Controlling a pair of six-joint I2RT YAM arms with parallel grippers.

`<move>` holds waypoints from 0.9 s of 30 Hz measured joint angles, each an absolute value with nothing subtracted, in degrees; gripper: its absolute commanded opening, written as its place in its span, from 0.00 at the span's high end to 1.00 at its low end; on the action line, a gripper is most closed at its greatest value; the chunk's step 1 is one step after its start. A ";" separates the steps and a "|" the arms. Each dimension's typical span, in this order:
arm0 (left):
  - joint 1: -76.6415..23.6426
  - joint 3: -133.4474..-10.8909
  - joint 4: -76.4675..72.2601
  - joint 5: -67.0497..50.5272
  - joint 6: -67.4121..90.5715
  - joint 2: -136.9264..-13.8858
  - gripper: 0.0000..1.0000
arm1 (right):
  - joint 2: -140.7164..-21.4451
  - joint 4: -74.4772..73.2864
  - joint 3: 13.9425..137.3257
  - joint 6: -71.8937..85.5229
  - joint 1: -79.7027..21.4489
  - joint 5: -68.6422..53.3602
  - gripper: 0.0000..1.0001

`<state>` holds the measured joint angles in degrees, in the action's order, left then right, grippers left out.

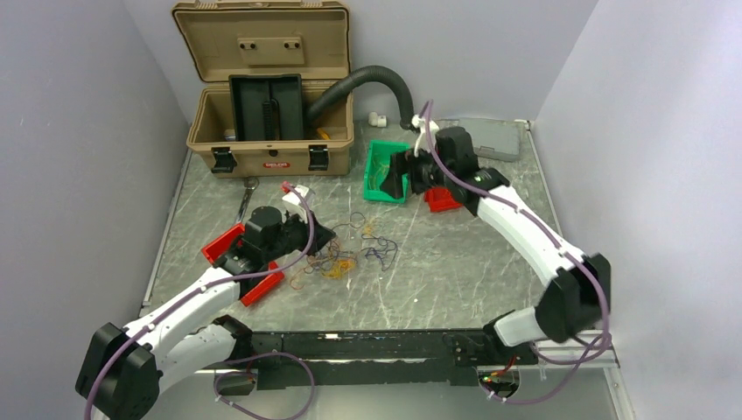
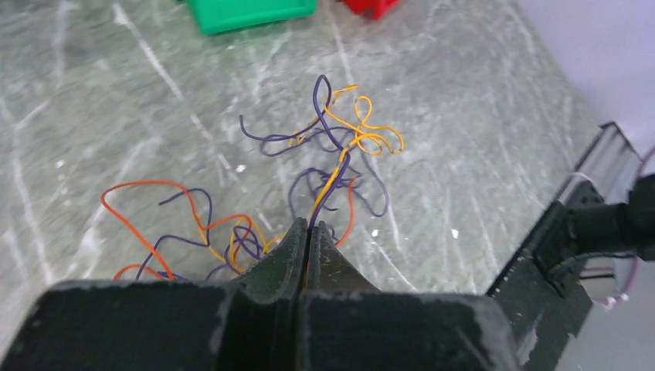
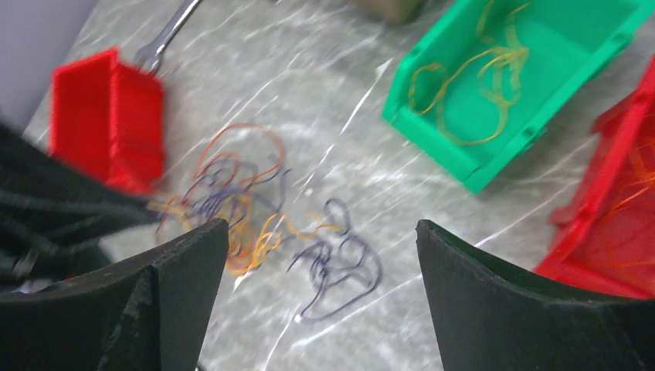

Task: Untangle the cables

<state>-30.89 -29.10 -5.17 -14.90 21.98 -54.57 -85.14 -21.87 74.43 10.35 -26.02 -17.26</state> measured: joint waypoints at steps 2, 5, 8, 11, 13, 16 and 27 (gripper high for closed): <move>-31.07 -28.84 -6.85 -17.45 22.02 -54.59 1.00 | -79.68 -20.78 68.95 10.61 -26.15 -20.80 0.07; -31.44 -28.84 -8.75 -20.25 22.11 -54.94 1.00 | -74.28 -19.09 61.45 9.65 -26.98 -25.06 0.08; -32.16 -28.97 -9.54 -22.13 22.02 -55.79 1.00 | -70.59 -18.90 55.53 6.85 -30.39 -25.87 0.10; -33.45 -29.58 -9.37 -22.68 21.67 -56.69 1.00 | -69.19 -18.79 53.67 4.54 -34.35 -25.91 0.15; -34.68 -30.48 -8.78 -22.65 21.45 -57.14 1.00 | -69.19 -17.85 53.65 3.40 -36.07 -25.85 0.18; -36.01 -31.44 -8.62 -22.59 20.69 -57.28 1.00 | -69.41 -16.49 53.65 2.55 -37.23 -25.52 0.23; -37.50 -32.36 -7.92 -20.69 20.14 -58.24 1.00 | -74.98 -14.48 53.74 1.17 -41.45 -22.92 0.88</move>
